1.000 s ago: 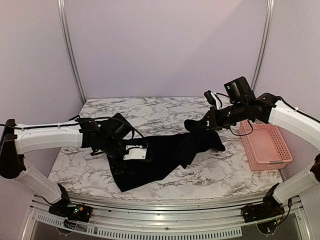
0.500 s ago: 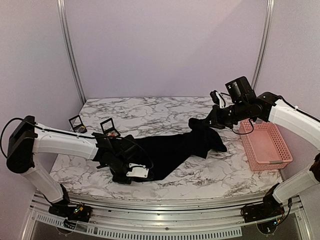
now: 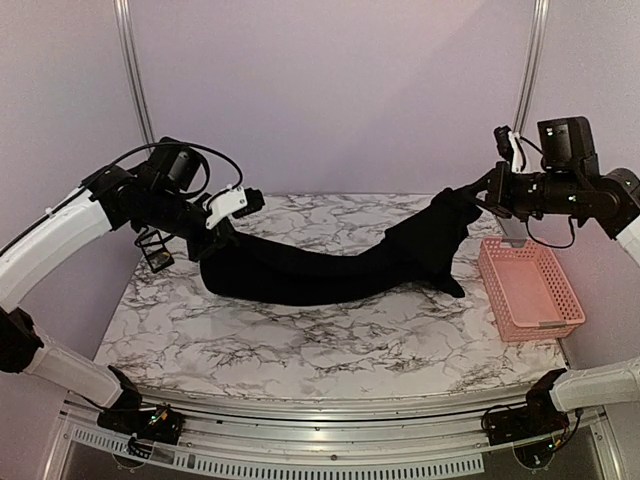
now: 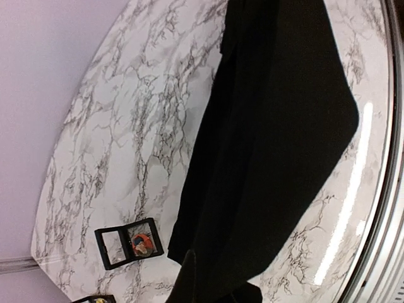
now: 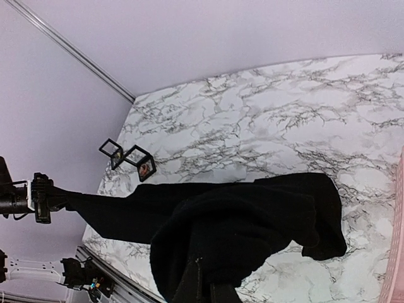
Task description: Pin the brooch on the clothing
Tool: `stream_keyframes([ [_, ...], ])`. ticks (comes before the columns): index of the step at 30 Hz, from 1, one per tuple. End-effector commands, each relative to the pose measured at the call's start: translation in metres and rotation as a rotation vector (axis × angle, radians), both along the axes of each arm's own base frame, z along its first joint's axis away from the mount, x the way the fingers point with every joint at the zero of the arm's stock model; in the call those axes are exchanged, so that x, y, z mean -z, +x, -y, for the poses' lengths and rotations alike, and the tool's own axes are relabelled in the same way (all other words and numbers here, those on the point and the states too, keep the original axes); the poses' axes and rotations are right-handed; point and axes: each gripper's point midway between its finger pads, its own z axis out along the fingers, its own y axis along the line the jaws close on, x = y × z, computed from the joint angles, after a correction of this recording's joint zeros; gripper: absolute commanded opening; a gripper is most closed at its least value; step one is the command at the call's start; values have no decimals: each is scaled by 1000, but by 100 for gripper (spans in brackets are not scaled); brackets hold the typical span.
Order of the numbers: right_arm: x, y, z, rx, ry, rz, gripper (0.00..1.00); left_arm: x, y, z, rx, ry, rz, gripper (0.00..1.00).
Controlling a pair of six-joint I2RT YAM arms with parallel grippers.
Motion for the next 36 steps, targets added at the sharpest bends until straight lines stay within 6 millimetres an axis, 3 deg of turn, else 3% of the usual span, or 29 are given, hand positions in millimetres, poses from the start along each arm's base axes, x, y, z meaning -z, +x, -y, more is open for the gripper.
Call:
stream_keyframes([
  [1, -83, -20, 29, 83, 85, 197, 0, -71, 5, -10, -102, -127, 18, 0],
  [3, -123, -13, 38, 128, 74, 317, 0, -122, 35, -6, -186, -205, 147, 0],
  [5, -175, 4, 49, 193, 50, 468, 0, -171, 77, -1, -286, -282, 302, 0],
  [8, -239, 59, 58, 245, 9, 675, 0, -234, 133, 7, -402, -369, 493, 0],
  [9, -250, 86, 62, 258, 14, 709, 0, -241, 156, 15, -432, -373, 526, 0],
  [10, -268, 98, 73, 288, 28, 768, 0, -252, 169, 17, -460, -385, 563, 0],
  [12, -282, 128, 83, 372, 0, 856, 0, -278, 185, 14, -511, -414, 659, 0],
  [13, -287, 135, 82, 377, -30, 910, 0, -286, 190, 12, -527, -422, 701, 0],
  [16, -309, 117, 67, 270, -36, 1043, 0, -291, 194, 9, -535, -414, 745, 0],
  [20, -315, 90, 61, 188, -48, 1065, 0, -280, 178, 12, -497, -431, 662, 0],
  [24, -315, 53, 58, 117, -39, 1061, 0, -266, 137, 20, -422, -395, 589, 0],
  [26, -317, 30, 58, 81, -30, 1067, 0, -261, 108, 24, -361, -359, 570, 0],
  [28, -323, -3, 61, 47, -10, 1084, 0, -255, 76, 29, -290, -332, 537, 0],
  [32, -324, -65, 53, -100, 17, 1119, 0, -254, 14, 16, -95, -362, 445, 0],
  [36, -327, -124, 51, -205, 59, 1164, 0, -278, -26, -12, -8, -485, 407, 0],
])
